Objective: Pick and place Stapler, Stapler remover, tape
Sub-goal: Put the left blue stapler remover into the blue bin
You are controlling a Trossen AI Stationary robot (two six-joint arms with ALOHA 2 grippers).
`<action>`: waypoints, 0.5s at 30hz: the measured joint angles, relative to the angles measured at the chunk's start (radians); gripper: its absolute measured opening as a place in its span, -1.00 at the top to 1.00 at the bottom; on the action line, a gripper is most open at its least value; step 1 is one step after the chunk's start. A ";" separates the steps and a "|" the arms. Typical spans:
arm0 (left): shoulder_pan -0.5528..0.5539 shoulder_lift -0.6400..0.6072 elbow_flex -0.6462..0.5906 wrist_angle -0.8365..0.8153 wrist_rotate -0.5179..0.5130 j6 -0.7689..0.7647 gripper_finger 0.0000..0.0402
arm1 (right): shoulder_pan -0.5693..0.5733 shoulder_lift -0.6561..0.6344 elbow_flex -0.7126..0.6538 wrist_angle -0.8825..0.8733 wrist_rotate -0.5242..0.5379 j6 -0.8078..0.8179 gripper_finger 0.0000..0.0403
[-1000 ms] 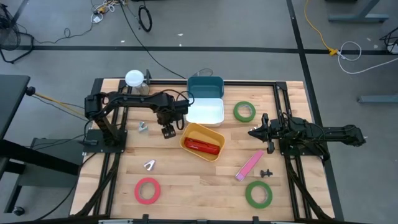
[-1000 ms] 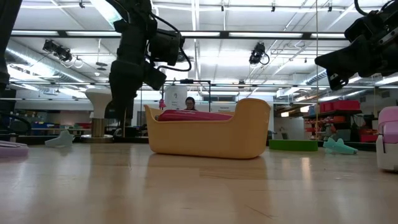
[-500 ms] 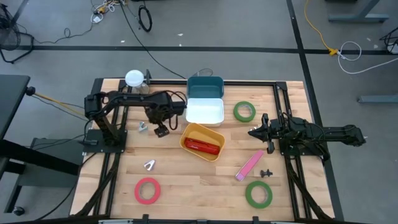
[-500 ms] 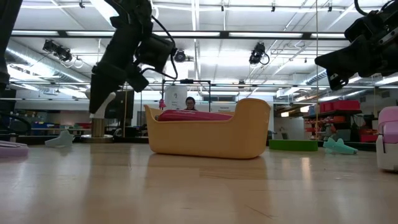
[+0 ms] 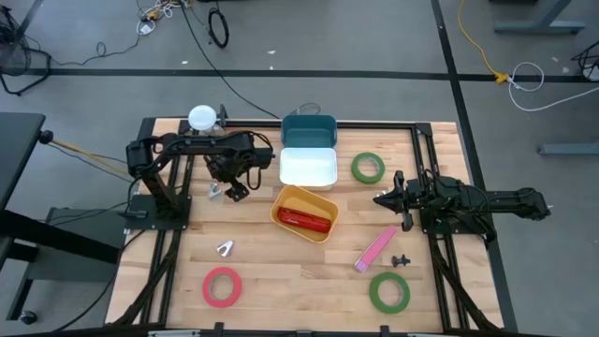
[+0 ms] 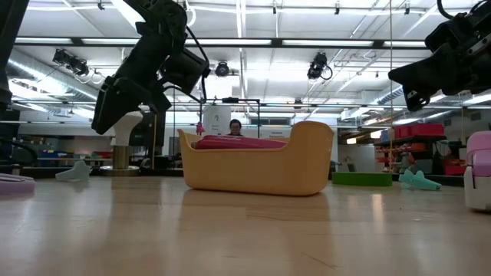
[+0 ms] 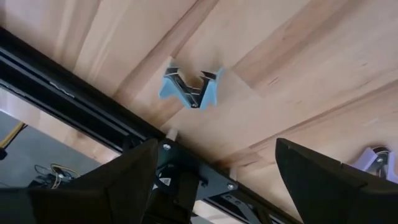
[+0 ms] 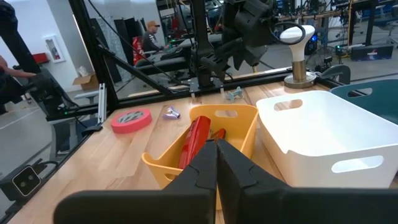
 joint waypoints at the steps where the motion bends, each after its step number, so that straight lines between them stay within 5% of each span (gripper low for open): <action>1: 0.002 0.000 0.000 0.000 0.000 0.000 -0.63 | 0.000 0.000 0.000 0.000 0.000 0.000 0.97; 15: -0.015 -0.065 -0.145 0.076 0.041 -0.076 -0.63 | 0.000 0.000 0.000 0.000 0.000 0.000 0.97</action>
